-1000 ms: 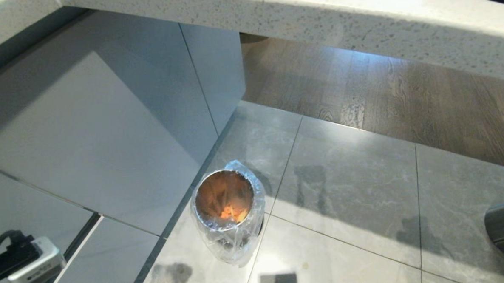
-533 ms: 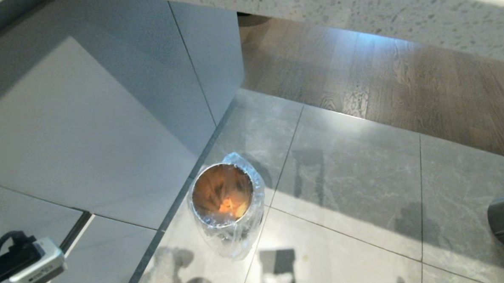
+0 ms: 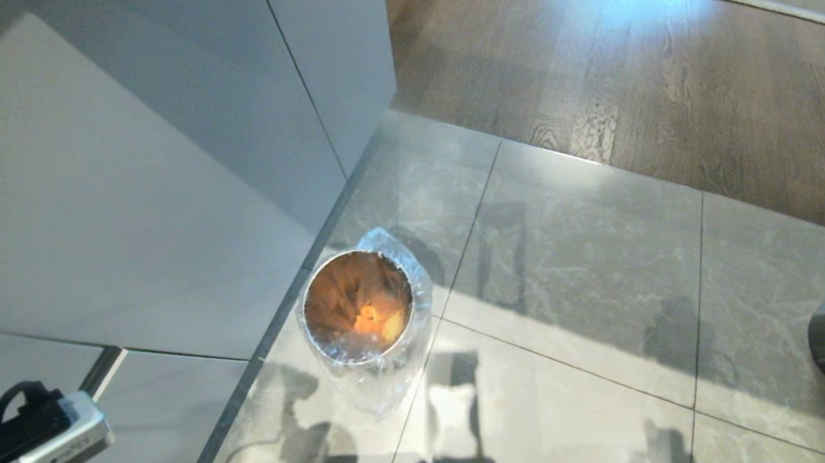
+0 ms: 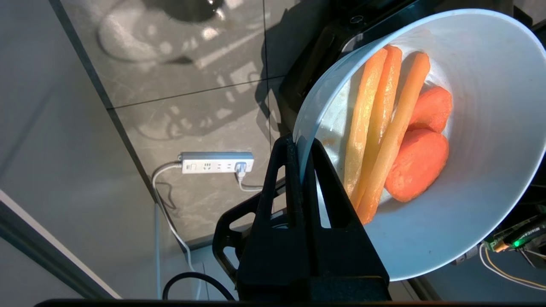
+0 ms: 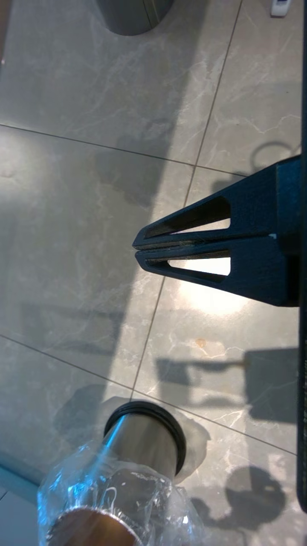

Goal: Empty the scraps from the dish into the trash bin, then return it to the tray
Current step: Move the bowl over the trash can

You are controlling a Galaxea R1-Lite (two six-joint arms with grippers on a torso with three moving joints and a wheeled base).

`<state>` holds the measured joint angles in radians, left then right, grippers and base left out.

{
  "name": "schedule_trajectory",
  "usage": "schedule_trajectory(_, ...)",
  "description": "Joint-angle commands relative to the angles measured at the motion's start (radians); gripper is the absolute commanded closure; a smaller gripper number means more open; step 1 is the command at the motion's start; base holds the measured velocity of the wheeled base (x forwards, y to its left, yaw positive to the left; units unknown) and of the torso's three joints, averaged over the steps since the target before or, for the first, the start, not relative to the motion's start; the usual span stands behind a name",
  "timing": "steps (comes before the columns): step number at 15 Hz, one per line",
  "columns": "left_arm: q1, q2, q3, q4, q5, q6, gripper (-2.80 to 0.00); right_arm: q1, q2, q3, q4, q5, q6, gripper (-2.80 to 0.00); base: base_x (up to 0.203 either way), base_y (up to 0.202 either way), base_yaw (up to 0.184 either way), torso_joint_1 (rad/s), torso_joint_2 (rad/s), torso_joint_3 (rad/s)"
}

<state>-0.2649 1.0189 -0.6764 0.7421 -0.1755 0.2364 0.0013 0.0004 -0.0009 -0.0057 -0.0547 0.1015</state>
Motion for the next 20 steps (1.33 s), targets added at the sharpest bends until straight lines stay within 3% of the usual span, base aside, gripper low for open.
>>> schedule_trajectory(1, 0.001, 0.0, 0.004, 0.005, -0.001, 0.001, 0.0, 0.0, 0.0, 0.0, 0.0, -0.001, 0.001, 0.0, 0.0, 0.0, 0.0, -0.002, 0.0, -0.198)
schedule_trajectory(9, 0.0, -0.007, 0.061, -0.029, -0.001, 0.005, 0.0, 0.0, 0.0, 0.001, 0.0, -0.001, 0.001, 0.0, 0.0, 0.0, 0.0, 0.003, 0.0, -0.068)
schedule_trajectory(11, 0.0, -0.009, 0.132, -0.147, 0.0, 0.006, 0.0, 0.0, 0.0, 0.0, 0.0, -0.001, 0.001, 0.0, 0.0, 0.0, 0.0, 0.0, 0.0, 0.0)
schedule_trajectory(13, 0.0, -0.006, 0.244, -0.411, 0.009, 0.005, 0.0, 0.0, 0.0, -0.001, 0.0, -0.001, 0.001, 0.0, 0.0, 0.0, 0.0, 0.0, 0.0, 0.0)
schedule_trajectory(15, 0.001, 0.03, 0.299, -0.583, 0.04, 0.003, 0.0, 0.0, 0.0, 0.001, 0.0, -0.001, 0.0, 0.0, 0.0, 0.0, 0.0, 0.0, 0.0, 0.0)
schedule_trajectory(20, 0.001, 0.133, 0.222, -0.61, 0.05, 0.008, 0.0, 0.0, 0.0, 0.0, 0.0, -0.001, 0.001, 0.0, 0.0, 0.0, 0.0, 0.0, 0.0, 0.0)
